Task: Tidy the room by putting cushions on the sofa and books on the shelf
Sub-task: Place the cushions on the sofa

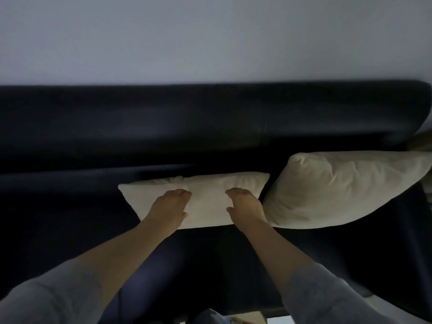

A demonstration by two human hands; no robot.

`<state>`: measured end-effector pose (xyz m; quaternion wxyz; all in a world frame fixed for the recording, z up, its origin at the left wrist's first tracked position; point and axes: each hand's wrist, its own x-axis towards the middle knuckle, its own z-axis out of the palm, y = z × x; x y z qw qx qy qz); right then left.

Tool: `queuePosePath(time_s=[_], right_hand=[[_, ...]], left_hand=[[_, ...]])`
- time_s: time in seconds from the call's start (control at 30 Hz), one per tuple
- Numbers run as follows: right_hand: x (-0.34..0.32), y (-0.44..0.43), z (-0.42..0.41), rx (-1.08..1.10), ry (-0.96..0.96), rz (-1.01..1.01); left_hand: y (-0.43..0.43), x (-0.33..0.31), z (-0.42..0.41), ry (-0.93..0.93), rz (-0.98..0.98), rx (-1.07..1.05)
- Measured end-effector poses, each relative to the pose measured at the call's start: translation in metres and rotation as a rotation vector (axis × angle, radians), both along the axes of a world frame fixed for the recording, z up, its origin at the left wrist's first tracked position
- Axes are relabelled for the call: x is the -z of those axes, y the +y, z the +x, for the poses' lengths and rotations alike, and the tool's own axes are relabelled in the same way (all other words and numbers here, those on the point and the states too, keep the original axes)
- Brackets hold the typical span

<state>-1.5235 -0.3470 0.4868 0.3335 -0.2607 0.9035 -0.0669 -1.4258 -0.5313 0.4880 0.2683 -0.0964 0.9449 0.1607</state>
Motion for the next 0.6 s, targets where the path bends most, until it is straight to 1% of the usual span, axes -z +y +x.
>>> queuePosePath(time_s=[0.1,0.3,0.43,0.6], right_hand=[[0.004,0.007,0.011,0.014,-0.066,-0.001],[-0.004,0.017,0.028,0.114,-0.083,-0.063],[-0.018,0.025,0.044,0.295,-0.081,-0.191],[-0.046,0.039,0.074,0.602,-0.066,-0.341]], left_hand=[[0.005,0.004,0.008,-0.042,0.007,0.007],[0.01,-0.002,0.018,-0.04,0.028,-0.022],[0.015,-0.018,0.023,0.022,0.096,-0.074],[0.023,-0.048,0.035,0.075,0.128,-0.074]])
